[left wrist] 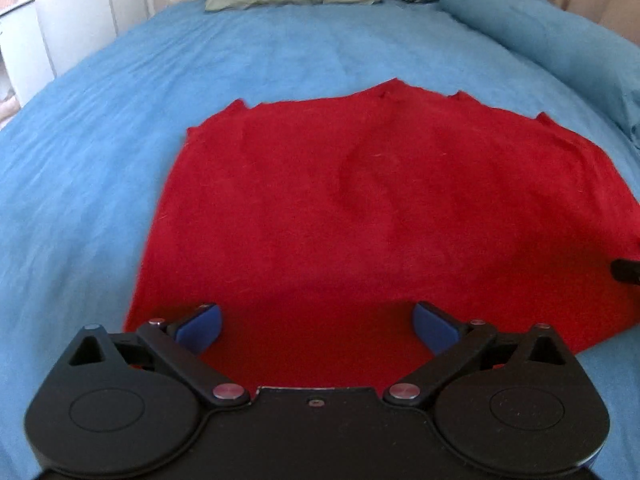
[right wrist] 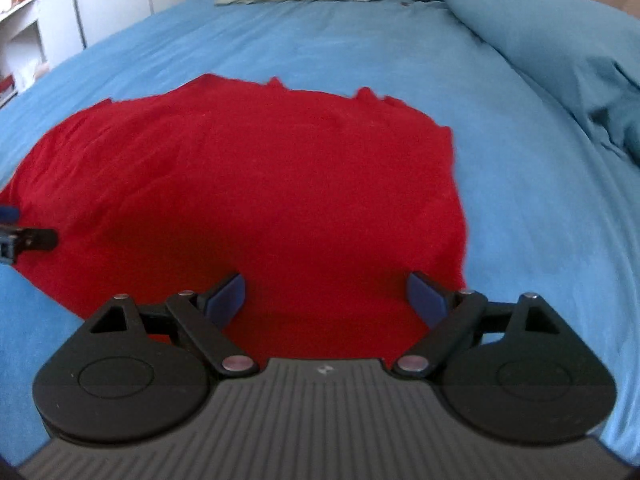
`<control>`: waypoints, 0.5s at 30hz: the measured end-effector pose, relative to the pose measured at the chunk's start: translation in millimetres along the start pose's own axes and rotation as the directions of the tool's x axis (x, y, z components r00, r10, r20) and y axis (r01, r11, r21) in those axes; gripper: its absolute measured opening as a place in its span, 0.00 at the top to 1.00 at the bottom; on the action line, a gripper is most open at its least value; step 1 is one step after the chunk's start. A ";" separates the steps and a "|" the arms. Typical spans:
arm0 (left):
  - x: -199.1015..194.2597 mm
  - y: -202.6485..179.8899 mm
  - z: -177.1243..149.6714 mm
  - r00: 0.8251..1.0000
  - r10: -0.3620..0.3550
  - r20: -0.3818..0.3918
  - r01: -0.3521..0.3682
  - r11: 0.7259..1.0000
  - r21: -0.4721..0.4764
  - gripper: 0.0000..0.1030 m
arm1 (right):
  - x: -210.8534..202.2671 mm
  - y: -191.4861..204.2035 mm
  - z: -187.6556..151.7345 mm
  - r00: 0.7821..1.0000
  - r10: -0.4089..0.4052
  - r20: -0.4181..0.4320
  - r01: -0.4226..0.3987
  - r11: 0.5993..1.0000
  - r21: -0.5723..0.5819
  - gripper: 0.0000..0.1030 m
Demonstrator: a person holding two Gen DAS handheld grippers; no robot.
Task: Fold small clothes
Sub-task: 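Lay the hem onto the collar and open both grippers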
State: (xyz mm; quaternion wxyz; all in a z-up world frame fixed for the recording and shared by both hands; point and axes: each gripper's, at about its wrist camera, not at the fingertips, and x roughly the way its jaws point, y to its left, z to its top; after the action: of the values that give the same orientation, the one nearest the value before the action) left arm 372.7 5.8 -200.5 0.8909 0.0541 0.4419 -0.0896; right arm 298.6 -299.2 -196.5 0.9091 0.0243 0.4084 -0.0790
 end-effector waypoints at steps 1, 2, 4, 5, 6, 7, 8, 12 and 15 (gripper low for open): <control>-3.4 2.7 1.0 1.000 0.016 -0.013 -0.016 1.000 -0.005 0.00 | -2.5 -0.7 -0.9 1.000 -0.023 -0.008 0.023 1.000 0.002 0.00; -7.6 4.0 3.0 0.999 0.034 -0.014 -0.034 0.999 -0.006 0.00 | -5.0 -1.8 0.4 0.999 -0.045 -0.015 0.045 0.999 -0.002 0.00; -22.1 2.2 0.9 0.996 0.088 0.007 -0.088 0.996 0.006 0.00 | -14.2 -5.8 2.6 0.997 -0.079 -0.013 0.078 0.997 -0.011 0.00; -34.4 -0.7 1.9 0.994 0.102 0.036 -0.103 0.995 0.018 0.00 | -23.0 -9.6 3.0 0.996 -0.084 -0.004 0.084 0.996 -0.013 0.00; -45.3 -3.3 3.0 0.993 0.101 0.066 -0.103 0.994 0.032 0.00 | -33.2 -14.1 3.7 0.996 -0.084 -0.001 0.084 0.996 -0.011 0.00; -59.5 -9.1 4.4 0.990 0.098 0.100 -0.103 0.993 0.049 0.00 | -38.8 -19.3 4.7 0.996 -0.087 0.003 0.087 0.996 -0.008 0.00; -71.2 -15.2 5.8 0.987 0.098 0.124 -0.106 0.993 0.060 0.00 | -47.9 -21.3 6.5 0.996 -0.088 0.009 0.089 0.996 -0.006 0.00; -98.9 -42.3 7.4 0.977 0.062 0.206 -0.082 0.993 0.089 0.00 | -88.8 -20.3 8.7 0.998 -0.060 0.002 0.059 0.998 0.025 0.00; -90.0 -53.9 3.9 0.985 0.019 0.169 -0.033 0.996 0.079 0.00 | -102.9 -16.2 -1.3 0.998 -0.051 -0.032 0.053 0.996 0.078 0.00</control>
State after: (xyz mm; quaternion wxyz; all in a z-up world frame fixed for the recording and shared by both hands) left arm 311.1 -37.5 -127.4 0.9233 0.0881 0.3602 -0.1001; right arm 227.7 -302.3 -120.2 0.8988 0.0505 0.4191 -0.1183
